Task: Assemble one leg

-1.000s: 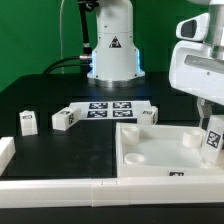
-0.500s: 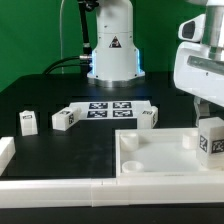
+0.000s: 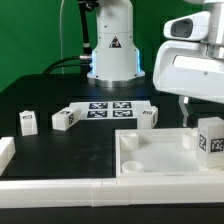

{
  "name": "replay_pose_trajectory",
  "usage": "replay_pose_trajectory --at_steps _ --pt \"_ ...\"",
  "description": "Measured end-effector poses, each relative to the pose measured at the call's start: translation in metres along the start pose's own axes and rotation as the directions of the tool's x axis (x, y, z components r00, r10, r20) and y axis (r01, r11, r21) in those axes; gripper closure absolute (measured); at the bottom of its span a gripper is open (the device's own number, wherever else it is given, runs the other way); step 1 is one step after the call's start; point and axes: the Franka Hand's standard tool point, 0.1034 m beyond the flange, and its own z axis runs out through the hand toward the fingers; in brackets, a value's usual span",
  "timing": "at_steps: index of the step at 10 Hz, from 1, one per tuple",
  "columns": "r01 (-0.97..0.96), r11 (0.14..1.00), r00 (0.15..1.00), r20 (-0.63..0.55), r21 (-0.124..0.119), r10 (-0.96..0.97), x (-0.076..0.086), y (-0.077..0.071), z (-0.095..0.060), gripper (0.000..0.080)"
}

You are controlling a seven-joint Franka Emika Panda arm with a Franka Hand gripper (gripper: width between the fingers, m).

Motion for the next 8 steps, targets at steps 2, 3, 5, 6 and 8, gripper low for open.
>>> replay_pose_trajectory --at_steps 2,3,5,6,8 --pt "0.233 0.973 0.973 -0.001 -0.001 -0.233 0.0048 0.0031 -0.0005 0.0150" --pt "0.366 0.931 0.931 -0.001 -0.005 -0.366 0.0060 0.0044 -0.0004 0.0150" --pt "0.551 0.834 0.834 -0.001 -0.007 -0.551 0.0065 0.0052 0.0003 0.0150" --pt "0.618 0.786 0.786 0.000 -0.011 -0.618 0.0069 0.0061 0.0006 0.0150" --pt "0.615 0.789 0.789 0.000 -0.012 -0.615 0.0070 0.0063 0.0008 0.0172"
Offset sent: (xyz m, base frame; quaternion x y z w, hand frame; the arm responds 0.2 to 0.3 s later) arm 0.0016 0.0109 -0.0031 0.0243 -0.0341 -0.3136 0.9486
